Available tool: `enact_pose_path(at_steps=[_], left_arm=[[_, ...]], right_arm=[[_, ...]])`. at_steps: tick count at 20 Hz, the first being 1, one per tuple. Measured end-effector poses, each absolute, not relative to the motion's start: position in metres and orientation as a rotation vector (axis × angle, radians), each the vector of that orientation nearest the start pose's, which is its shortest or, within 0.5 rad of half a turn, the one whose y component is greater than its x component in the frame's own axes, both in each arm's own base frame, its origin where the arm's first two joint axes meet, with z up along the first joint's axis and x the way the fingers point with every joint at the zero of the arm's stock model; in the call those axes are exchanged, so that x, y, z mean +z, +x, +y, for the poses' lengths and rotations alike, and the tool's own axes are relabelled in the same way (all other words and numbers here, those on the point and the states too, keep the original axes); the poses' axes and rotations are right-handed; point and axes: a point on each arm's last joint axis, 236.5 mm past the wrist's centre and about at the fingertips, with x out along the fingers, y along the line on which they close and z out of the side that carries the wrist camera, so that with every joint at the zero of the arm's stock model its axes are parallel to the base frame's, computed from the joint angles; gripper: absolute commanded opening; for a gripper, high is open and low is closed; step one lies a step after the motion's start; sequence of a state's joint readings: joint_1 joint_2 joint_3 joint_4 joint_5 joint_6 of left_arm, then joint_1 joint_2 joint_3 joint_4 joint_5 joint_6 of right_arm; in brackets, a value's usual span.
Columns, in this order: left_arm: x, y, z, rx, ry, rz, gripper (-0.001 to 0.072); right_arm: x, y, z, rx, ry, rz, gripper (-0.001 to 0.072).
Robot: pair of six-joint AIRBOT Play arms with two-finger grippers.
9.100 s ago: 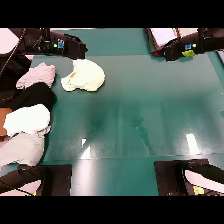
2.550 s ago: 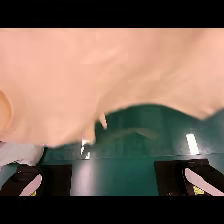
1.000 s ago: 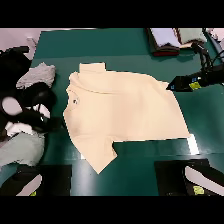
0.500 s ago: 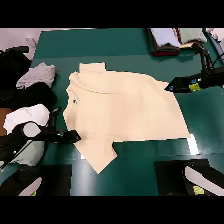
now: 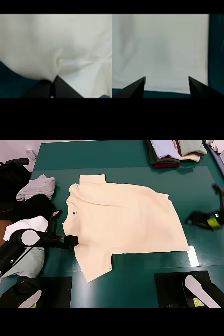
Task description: Fold the shirts.
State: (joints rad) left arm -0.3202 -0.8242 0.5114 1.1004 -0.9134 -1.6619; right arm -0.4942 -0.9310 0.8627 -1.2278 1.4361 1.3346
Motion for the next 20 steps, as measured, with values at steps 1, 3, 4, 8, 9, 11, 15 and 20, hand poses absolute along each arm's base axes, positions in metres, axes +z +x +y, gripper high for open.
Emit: enact_pose_path(at_steps=[1, 3, 4, 8, 9, 11, 15, 20], left_arm=[[-0.036, 0.229, -0.165, -0.369, -0.355, 1.285, 0.0024], [-0.033, 0.232, -0.165, -0.375, -0.344, 1.275, 0.0024], [-0.031, 0.233, -0.165, -0.377, -0.341, 1.270, 0.0024], [-0.028, 0.237, -0.165, -0.379, -0.337, 1.257, 0.0025], [-0.028, 0.237, -0.165, -0.379, -0.337, 1.255, 0.0024], [-0.028, 0.237, -0.165, -0.380, -0.337, 1.254, 0.0024], [-0.027, 0.237, -0.167, -0.383, -0.345, 1.255, 0.0024], [-0.016, 0.243, -0.169, -0.394, -0.343, 1.232, 0.0023]], right_arm=[[0.004, 0.228, -0.059, -0.064, 0.498, 1.400, 0.0522], [-0.020, 0.198, -0.075, -0.165, 0.601, 1.450, 0.0505], [-0.031, 0.185, -0.078, -0.203, 0.645, 1.474, 0.0505], [-0.064, 0.156, -0.074, -0.254, 0.782, 1.559, 0.0499], [-0.069, 0.156, -0.072, -0.255, 0.811, 1.563, 0.0469], [-0.077, 0.162, -0.068, -0.246, 0.856, 1.554, 0.0450], [-0.090, 0.174, -0.054, -0.198, 0.864, 1.574, 0.0158], [-0.088, 0.212, -0.038, -0.110, 0.697, 1.507, 0.0015]])
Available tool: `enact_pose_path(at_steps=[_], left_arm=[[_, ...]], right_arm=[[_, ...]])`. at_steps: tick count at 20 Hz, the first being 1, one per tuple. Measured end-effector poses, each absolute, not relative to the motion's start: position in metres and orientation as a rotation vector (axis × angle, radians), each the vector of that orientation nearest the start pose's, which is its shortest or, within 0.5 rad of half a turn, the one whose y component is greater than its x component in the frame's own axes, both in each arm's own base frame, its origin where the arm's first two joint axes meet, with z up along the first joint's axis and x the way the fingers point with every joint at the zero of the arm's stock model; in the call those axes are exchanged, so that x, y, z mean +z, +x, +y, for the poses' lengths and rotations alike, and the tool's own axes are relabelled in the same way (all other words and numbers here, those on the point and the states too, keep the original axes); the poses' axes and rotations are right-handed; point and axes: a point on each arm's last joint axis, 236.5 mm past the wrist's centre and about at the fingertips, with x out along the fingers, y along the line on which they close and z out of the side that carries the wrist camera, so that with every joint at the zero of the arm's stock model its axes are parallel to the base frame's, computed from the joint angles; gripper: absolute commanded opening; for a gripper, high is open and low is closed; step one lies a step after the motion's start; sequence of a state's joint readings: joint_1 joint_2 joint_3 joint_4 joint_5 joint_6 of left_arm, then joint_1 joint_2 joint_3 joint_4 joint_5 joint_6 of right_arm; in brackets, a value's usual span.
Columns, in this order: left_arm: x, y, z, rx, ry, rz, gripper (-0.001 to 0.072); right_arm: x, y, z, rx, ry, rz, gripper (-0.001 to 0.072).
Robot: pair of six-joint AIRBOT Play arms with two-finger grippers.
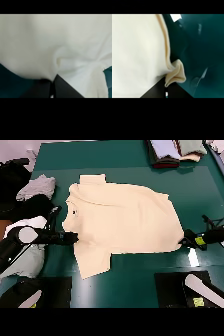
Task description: Fold the shirts.
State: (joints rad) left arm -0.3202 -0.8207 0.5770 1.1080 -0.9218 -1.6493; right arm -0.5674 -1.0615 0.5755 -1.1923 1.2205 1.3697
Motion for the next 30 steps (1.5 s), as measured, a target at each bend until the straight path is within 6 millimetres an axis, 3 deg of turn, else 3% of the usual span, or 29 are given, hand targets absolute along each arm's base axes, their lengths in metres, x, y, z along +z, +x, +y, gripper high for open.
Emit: enact_pose_path(at_steps=[2, 4, 5, 7, 9, 11, 13, 15, 17, 20, 23, 26, 28, 30], left_arm=[[0.009, 0.257, -0.169, -0.408, -0.307, 1.178, 0.0023], [0.058, 0.280, -0.169, -0.429, -0.257, 1.072, 0.0023], [0.092, 0.293, -0.169, -0.439, -0.232, 0.999, 0.0024], [0.177, 0.313, -0.166, -0.457, -0.185, 0.820, 0.0023], [0.280, 0.317, -0.157, -0.464, -0.152, 0.599, 0.0023], [0.378, 0.299, -0.145, -0.469, -0.140, 0.382, 0.0023], [0.464, 0.262, -0.129, -0.477, -0.141, 0.181, 0.0023], [0.519, 0.227, -0.114, -0.476, -0.150, 0.035, 0.0023], [0.554, 0.198, -0.104, -0.480, -0.160, -0.071, 0.0022], [0.567, 0.191, -0.093, -0.449, -0.157, -0.114, 0.0023], [0.533, 0.226, -0.093, -0.396, -0.135, -0.012, 0.0024], [0.455, 0.290, -0.105, -0.342, -0.096, 0.204, 0.0024], [0.386, 0.334, -0.110, -0.296, -0.076, 0.374, 0.0024], [0.311, 0.375, -0.109, -0.240, -0.066, 0.535, 0.0024]], right_arm=[[-0.059, 0.240, -0.033, -0.058, 0.585, 1.414, 0.0015], [-0.008, 0.274, -0.028, 0.000, 0.469, 1.274, 0.0014], [0.026, 0.290, -0.026, 0.024, 0.411, 1.186, 0.0015], [0.113, 0.317, -0.019, 0.067, 0.300, 0.968, 0.0015], [0.201, 0.325, -0.013, 0.086, 0.210, 0.761, 0.0015], [0.289, 0.314, -0.009, 0.083, 0.130, 0.558, 0.0015], [0.356, 0.293, -0.008, 0.065, 0.074, 0.414, 0.0014], [0.407, 0.270, -0.009, 0.029, 0.027, 0.307, 0.0014], [0.441, 0.251, -0.010, -0.003, -0.009, 0.247, 0.0014], [0.466, 0.240, -0.013, -0.033, -0.032, 0.219, 0.0013], [0.455, 0.251, -0.019, -0.032, -0.006, 0.283, 0.0013], [0.406, 0.284, -0.024, 0.020, 0.049, 0.449, 0.0013], [0.358, 0.313, -0.025, 0.059, 0.084, 0.597, 0.0013], [0.296, 0.342, -0.026, 0.084, 0.105, 0.777, 0.0013]])
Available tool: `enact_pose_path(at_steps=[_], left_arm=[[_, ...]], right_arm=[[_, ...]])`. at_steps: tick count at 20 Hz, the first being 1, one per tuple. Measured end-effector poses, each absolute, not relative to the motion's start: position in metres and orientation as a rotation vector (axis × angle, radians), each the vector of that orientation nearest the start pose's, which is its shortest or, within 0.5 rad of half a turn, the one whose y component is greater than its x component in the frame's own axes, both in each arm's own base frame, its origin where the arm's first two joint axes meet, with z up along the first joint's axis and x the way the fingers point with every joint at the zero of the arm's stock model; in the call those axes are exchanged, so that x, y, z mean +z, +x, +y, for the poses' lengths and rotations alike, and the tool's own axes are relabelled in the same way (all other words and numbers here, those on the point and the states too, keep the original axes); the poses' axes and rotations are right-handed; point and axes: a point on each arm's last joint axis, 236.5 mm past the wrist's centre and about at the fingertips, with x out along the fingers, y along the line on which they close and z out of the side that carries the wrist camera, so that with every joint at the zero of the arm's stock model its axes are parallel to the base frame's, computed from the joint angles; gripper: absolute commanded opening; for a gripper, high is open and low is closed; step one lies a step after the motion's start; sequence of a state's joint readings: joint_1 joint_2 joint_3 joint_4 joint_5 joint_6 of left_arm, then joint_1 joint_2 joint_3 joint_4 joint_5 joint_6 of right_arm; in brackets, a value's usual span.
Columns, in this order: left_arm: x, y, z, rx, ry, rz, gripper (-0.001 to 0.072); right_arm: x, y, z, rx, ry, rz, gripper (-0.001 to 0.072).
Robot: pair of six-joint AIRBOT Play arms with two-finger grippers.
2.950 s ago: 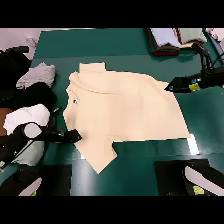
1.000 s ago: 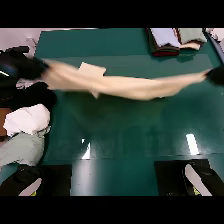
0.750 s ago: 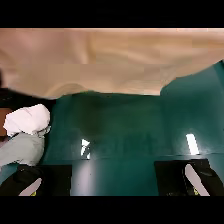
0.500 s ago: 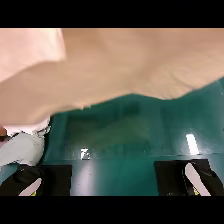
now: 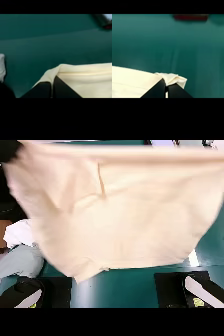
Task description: Fold the shirts.
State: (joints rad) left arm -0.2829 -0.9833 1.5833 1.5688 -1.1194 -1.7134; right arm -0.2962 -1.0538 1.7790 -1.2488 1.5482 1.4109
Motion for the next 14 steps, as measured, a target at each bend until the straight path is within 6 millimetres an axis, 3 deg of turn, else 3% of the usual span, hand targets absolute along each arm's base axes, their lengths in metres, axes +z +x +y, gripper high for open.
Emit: enact_pose_path(at_steps=[4, 7, 10, 14], left_arm=[[0.178, 0.443, -0.099, -0.161, -0.104, 0.778, 0.0024], [0.105, 0.484, -0.102, -0.173, -0.106, 0.866, 0.0024], [0.066, 0.517, -0.104, -0.180, -0.112, 0.896, 0.0025], [0.044, 0.531, -0.091, -0.177, -0.106, 0.947, 0.0024]], right_arm=[[0.168, 0.391, -0.029, 0.097, 0.128, 1.095, 0.0013], [0.098, 0.424, -0.033, 0.092, 0.135, 1.221, 0.0013], [0.058, 0.457, -0.032, 0.098, 0.129, 1.262, 0.0013], [0.044, 0.479, -0.026, 0.116, 0.116, 1.269, 0.0013]])
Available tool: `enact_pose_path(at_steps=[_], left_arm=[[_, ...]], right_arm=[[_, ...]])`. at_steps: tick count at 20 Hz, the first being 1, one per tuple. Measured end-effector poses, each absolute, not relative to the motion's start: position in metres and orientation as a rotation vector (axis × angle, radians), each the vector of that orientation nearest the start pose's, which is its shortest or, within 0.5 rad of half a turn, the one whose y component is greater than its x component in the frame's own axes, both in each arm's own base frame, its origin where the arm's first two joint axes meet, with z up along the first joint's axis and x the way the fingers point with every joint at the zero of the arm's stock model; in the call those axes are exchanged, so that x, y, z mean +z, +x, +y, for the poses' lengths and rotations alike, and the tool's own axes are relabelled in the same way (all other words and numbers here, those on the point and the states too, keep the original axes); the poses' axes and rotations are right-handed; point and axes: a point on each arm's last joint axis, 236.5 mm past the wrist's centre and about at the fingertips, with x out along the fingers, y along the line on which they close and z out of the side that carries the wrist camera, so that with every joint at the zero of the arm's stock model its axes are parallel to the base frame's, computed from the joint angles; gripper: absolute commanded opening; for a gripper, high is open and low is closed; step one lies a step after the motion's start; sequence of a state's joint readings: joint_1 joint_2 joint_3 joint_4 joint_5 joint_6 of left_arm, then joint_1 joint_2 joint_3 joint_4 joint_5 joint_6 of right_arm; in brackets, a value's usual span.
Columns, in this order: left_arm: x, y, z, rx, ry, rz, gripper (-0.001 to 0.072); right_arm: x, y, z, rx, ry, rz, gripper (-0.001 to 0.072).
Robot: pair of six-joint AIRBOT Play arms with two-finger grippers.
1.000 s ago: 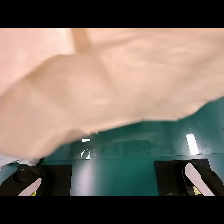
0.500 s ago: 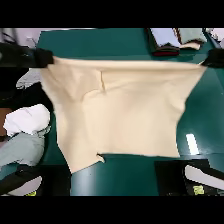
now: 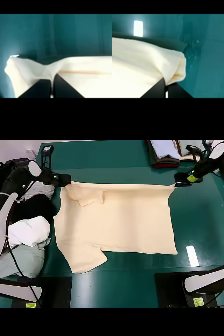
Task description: Fold the shirts.
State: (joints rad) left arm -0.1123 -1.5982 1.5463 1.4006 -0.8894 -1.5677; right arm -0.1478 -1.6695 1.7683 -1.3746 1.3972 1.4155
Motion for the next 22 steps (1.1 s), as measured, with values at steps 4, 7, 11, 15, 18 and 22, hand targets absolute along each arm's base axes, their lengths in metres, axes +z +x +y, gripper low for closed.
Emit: enact_pose_path(at_steps=[4, 7, 11, 15, 18, 22], left_arm=[[0.013, 0.504, -0.073, -0.187, -0.072, 1.114, 0.0024], [-0.012, 0.479, -0.069, -0.211, -0.060, 1.229, 0.0025], [-0.035, 0.455, -0.073, -0.239, -0.080, 1.320, 0.0624], [-0.031, 0.446, -0.076, -0.240, -0.105, 1.341, 0.0588], [-0.009, 0.426, -0.074, -0.234, -0.117, 1.344, 0.0588], [-0.002, 0.347, -0.064, -0.186, -0.126, 1.421, 0.0588]], right_arm=[[0.030, 0.461, -0.019, 0.126, 0.116, 1.327, 0.0014], [0.012, 0.440, -0.013, 0.130, 0.117, 1.368, 0.0014], [-0.014, 0.413, -0.005, 0.136, 0.120, 1.426, 0.0290], [-0.019, 0.407, -0.002, 0.129, 0.127, 1.423, 0.0444], [-0.001, 0.401, 0.000, 0.126, 0.129, 1.395, 0.0443], [0.025, 0.372, 0.003, 0.127, 0.125, 1.355, 0.0442]])
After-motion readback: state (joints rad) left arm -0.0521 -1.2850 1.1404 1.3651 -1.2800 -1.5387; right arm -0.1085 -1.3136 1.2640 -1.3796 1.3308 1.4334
